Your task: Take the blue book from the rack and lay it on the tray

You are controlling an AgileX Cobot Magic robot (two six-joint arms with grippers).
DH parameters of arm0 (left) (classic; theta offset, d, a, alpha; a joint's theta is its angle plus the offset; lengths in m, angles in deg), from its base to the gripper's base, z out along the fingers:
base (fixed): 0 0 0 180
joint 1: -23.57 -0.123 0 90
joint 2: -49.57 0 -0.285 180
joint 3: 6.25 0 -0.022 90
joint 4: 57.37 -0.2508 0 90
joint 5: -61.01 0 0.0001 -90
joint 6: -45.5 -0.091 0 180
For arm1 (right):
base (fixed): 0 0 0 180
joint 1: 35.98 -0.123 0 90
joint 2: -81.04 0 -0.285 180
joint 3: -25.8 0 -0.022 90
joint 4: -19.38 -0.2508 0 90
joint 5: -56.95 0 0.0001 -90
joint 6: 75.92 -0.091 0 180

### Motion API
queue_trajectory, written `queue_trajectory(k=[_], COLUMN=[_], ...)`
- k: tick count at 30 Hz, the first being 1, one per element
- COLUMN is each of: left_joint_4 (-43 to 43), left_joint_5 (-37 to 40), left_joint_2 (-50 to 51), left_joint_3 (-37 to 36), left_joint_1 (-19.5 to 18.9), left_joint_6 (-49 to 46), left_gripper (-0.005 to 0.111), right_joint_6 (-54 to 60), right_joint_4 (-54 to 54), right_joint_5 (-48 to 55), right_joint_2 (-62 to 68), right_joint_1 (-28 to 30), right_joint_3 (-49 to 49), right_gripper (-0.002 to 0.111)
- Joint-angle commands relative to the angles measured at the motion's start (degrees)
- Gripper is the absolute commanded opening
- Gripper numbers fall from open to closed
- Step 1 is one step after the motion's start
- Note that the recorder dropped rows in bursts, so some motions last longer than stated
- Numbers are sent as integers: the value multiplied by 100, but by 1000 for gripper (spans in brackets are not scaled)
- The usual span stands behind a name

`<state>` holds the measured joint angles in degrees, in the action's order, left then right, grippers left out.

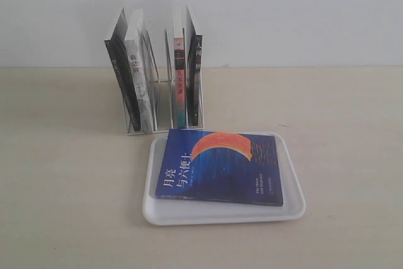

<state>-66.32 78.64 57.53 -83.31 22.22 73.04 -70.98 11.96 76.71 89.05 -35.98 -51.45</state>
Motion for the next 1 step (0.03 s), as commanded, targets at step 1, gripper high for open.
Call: queue_trajectory(k=[1], left_joint_4=[-3], left_joint_5=[-56], left_joint_2=[-18], left_joint_3=[-15], left_joint_1=[-14], left_joint_6=[-25], left_gripper=[4], right_joint_6=[12], right_joint_4=[28], right_joint_5=[-21], right_joint_2=[-22], right_joint_1=[8], right_joint_3=[3], right_gripper=[0])
